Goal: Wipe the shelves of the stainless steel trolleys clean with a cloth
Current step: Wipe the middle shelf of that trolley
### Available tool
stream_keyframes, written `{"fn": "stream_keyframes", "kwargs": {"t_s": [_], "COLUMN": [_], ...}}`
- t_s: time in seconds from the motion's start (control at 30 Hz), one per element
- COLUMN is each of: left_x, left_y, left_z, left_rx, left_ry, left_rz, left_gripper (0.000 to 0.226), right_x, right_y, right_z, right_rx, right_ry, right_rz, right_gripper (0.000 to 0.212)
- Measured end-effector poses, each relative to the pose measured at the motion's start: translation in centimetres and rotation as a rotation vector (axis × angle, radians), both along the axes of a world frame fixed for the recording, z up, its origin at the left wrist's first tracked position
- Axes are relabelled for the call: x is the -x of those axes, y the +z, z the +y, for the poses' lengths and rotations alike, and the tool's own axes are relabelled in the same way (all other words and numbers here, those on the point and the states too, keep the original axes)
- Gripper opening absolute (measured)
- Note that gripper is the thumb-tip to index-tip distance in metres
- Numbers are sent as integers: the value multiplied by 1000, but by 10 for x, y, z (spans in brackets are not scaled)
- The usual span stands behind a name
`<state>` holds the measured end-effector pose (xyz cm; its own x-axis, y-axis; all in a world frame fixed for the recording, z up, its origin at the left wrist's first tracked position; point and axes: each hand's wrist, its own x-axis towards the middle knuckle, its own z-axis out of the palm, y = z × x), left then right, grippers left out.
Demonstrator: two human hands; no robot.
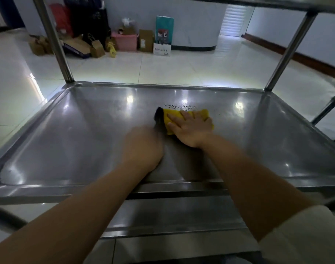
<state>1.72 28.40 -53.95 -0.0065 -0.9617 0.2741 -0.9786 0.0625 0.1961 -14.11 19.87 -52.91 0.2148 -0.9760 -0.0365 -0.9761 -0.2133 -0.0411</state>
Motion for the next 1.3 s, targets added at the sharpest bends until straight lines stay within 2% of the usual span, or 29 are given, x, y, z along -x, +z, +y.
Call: {"fn": "stream_keyframes", "kwargs": {"t_s": [0.13, 0.27, 0.5, 0.6, 0.7, 0.8, 0.87, 0.93, 1.03, 1.17, 1.3], "left_x": [-1, -5, -7, -4, -4, -7, -9, -9, -8, -1, 30], "left_y": [-3, -6, -6, -7, -8, -9, -10, -10, -5, 7, 16], "left_z": [-2, -7, -10, -13, -15, -18, -20, -22, -24, -27, -21], "left_rx": [12, 2, 21, 17, 1, -69, -151, -186, -207, -317, -329], "left_ry": [17, 3, -10, -12, -8, -26, -40, -48, -57, -70, -99], "left_rz": [-26, -15, 11, -23, -42, -66, -94, -119, -157, -222, -167], "left_gripper": [44, 45, 44, 46, 52, 60, 65, 68, 69, 67, 48], "right_x": [-40, -33, 83, 104, 89, 80, 90, 115, 170, 232, 207], "right_y": [-1, -1, 6, 4, 1, -2, -4, -3, -1, 1, 3], "right_z": [-40, -71, -84, -66, -36, -3, 18, 35, 55, 85, 93], "right_rx": [26, 48, 123, 106, 74, 60, 50, 59, 126, 171, 190], "right_ry": [94, 109, -142, -231, -173, -12, 78, 80, -43, -383, -592], "right_rz": [-73, -76, -18, -53, -60, -40, -60, -94, -89, -95, -54], "right_gripper": [55, 58, 58, 55, 54, 53, 52, 53, 57, 51, 45]}}
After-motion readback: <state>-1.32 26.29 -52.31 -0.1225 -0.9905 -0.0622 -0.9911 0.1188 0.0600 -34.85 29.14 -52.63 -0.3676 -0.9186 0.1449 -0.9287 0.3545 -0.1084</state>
